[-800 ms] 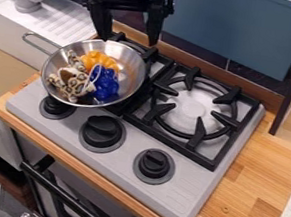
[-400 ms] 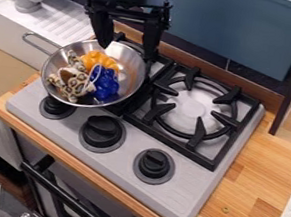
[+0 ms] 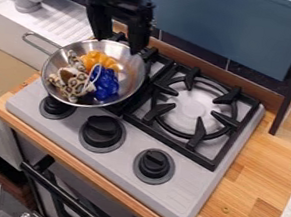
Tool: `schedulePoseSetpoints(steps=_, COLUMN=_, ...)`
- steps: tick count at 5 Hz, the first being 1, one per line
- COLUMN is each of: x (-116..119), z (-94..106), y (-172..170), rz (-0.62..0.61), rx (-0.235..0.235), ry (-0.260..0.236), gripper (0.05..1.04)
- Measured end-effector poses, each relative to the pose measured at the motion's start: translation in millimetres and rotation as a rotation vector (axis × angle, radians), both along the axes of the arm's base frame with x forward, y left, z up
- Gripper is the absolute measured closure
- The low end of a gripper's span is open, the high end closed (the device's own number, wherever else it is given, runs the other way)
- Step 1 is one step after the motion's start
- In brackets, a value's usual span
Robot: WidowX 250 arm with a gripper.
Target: Put the blue object to the bottom side of the right burner
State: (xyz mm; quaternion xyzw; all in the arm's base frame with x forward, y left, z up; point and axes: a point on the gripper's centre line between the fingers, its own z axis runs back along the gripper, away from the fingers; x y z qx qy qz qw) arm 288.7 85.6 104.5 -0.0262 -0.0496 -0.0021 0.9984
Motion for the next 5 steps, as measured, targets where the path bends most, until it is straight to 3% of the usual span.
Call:
schedulePoseSetpoints(steps=1, x=2, z=-12.0, y=8, rz=-0.116, rx=-0.007, ry=0.046, gripper=0.084)
schedulePoseSetpoints(steps=3, x=-3, z=-13.8, y=16, rz=-0.249, rx=-0.053, ry=0.021, gripper=0.084)
schedulePoseSetpoints(steps=4, x=-8, z=-19.9, y=16, rz=-0.263, rx=-0.06, ry=0.027, gripper=0.084)
schedulePoseSetpoints(steps=5, x=-12, z=-28.5, y=18, rz=-0.277, rx=-0.037, ry=0.029, gripper=0.084)
